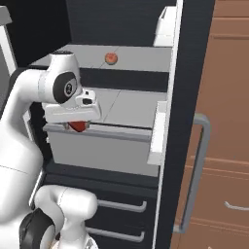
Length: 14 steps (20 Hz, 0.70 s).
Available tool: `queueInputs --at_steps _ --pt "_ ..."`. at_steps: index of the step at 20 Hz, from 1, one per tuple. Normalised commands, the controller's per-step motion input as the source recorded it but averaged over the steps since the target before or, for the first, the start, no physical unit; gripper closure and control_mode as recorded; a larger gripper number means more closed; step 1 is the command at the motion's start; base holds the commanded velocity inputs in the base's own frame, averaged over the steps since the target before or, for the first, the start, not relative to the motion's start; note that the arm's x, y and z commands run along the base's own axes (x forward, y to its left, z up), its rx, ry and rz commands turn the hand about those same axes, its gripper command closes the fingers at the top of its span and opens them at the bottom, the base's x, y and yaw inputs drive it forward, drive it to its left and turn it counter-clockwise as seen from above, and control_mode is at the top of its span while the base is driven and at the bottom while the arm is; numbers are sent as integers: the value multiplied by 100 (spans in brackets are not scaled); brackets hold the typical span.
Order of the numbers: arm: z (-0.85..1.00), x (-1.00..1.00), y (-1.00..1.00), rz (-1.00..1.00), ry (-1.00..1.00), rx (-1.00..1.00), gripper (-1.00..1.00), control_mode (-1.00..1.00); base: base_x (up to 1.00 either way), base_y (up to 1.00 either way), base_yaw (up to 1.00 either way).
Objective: Open the fridge, remove the peach, carrot, and steak, and place them on any counter.
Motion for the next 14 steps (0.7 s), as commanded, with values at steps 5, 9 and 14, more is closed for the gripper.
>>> queueInputs --at_steps 5,9,14 --pt "0 0 0 0 0 0 100 100 -100 -7 0" --pt "0 0 0 0 0 0 100 100 -100 0 3" --pt "0 0 0 0 0 0 100 100 -81 55 2"
